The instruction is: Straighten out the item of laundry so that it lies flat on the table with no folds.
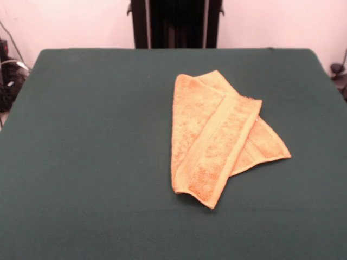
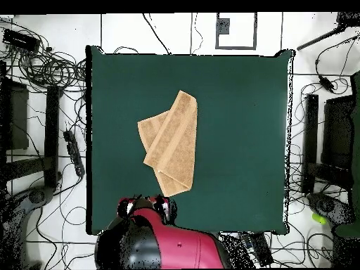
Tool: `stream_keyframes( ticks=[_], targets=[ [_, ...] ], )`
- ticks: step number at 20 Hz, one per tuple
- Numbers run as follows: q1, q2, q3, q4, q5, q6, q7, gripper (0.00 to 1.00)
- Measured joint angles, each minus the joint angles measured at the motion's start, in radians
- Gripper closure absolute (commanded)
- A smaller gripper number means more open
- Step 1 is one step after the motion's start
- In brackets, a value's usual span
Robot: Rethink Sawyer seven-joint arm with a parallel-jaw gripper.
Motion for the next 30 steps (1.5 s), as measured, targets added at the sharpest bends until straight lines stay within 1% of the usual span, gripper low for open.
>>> stream_keyframes(
  ticks=[4, 8, 12, 15, 19, 21, 24, 27, 30],
  targets=[
    [-0.061, 0.002, 0.0, -0.028, -0.027, 0.019, 0.0, 0.0],
    [-0.163, 0.015, 0.008, -0.051, -0.028, 0.019, 0.0, 0.0],
    [-0.277, 0.058, 0.028, -0.094, -0.03, 0.02, 0.0, 0.0],
    [-0.336, 0.089, 0.043, -0.127, -0.039, 0.03, 0.0, 0.0],
    [-0.46, 0.143, 0.095, -0.172, -0.059, 0.045, -0.001, 0.0],
    [-0.541, 0.179, 0.127, -0.191, -0.079, 0.045, -0.006, 0.0],
    [-0.638, 0.236, 0.16, -0.224, -0.122, 0.049, -0.025, 0.0],
    [-0.71, 0.289, 0.187, -0.266, -0.178, 0.081, -0.044, 0.0],
    [-0.75, 0.327, 0.203, -0.307, -0.229, 0.138, -0.062, 0.0]
  ],
)
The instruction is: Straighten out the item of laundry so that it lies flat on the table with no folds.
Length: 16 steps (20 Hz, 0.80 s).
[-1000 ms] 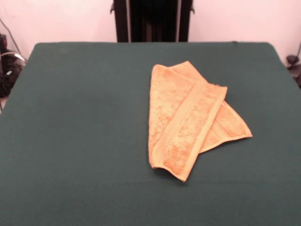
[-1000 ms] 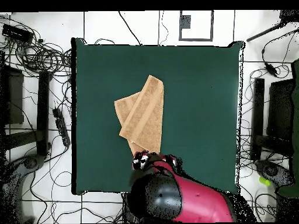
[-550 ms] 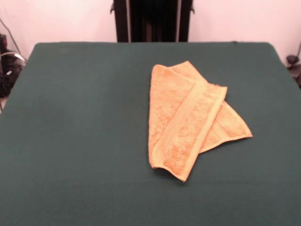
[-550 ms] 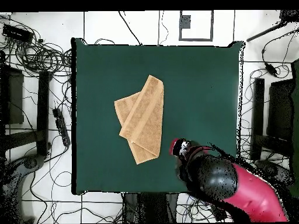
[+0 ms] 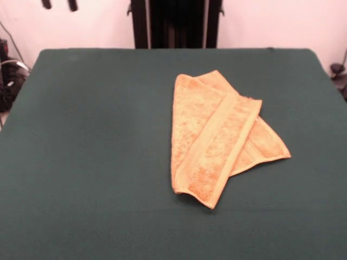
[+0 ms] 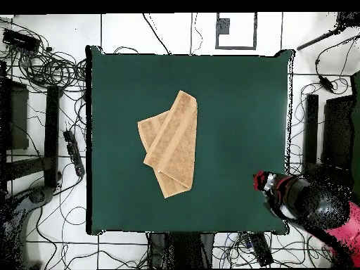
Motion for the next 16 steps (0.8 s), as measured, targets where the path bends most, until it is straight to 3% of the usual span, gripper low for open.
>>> stream_keyframes(
  ticks=[7, 16],
  targets=[
    [-0.047, 0.053, 0.047, -0.096, -0.117, 0.145, -0.016, 0.0],
    [-0.077, 0.126, 0.126, -0.192, -0.152, 0.173, -0.032, 0.0]
  ],
)
